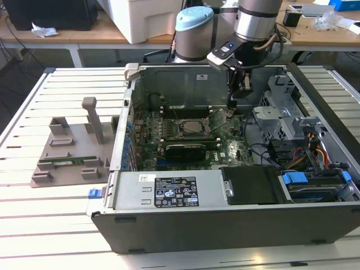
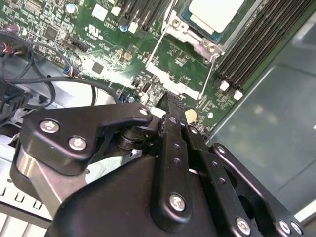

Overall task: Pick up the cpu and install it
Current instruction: 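Close the cpu cover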

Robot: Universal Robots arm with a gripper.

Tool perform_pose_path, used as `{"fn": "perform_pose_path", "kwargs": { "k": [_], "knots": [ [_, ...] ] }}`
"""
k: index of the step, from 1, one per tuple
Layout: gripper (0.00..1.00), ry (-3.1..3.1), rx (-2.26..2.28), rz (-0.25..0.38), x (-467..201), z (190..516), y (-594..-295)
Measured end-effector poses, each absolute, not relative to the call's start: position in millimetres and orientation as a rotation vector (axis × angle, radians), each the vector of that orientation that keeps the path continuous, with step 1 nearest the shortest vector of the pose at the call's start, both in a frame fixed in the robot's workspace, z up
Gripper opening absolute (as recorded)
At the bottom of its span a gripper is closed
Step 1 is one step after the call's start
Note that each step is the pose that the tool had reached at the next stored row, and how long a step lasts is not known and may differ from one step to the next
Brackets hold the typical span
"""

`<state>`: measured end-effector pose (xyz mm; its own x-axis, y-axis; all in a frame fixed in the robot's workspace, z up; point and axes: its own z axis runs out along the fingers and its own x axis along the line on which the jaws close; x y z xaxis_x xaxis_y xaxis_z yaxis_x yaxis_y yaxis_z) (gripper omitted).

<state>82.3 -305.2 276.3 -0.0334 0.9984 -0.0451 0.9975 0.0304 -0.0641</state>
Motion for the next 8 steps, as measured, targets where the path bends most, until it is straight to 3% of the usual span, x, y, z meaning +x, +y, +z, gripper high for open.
{"fn": "perform_pose_path", "kwargs": {
  "k": [8],
  "knots": [
    [0.11, -2.246, -2.175, 0.122, 86, 265, -304]
  ]
}}
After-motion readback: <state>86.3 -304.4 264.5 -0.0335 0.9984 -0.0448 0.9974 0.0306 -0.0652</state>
